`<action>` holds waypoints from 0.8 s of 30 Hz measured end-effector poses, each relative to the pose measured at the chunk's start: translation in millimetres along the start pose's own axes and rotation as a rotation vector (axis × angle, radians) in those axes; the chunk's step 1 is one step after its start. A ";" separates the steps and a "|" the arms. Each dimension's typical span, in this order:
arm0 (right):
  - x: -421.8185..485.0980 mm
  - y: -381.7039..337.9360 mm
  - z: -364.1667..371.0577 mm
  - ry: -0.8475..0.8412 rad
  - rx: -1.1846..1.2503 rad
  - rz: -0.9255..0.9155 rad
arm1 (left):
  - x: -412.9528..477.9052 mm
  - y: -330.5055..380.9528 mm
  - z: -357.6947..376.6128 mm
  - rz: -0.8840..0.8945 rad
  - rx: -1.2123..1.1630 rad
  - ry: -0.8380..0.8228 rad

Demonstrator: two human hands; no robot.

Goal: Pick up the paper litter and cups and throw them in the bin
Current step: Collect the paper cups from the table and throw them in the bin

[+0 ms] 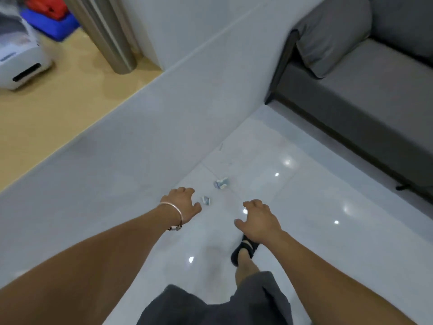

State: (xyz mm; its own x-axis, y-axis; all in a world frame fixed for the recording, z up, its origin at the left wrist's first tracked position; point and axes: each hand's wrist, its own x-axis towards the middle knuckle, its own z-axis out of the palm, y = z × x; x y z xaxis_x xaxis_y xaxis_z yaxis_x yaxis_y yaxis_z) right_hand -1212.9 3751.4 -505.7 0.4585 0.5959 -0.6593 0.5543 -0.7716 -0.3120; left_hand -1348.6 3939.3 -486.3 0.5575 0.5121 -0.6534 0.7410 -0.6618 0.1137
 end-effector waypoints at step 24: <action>567.4 114.2 307.2 0.188 -0.095 -0.125 | 480.2 -56.9 360.0 -0.090 -0.415 -0.016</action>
State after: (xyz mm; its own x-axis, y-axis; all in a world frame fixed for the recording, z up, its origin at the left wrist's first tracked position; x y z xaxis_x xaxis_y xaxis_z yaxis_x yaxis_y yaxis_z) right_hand -1102.9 3933.2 -1125.6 0.4983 0.7233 -0.4781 0.6738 -0.6700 -0.3116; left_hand -1257.7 4025.8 -1076.0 0.4803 0.5467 -0.6859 0.8761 -0.3366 0.3451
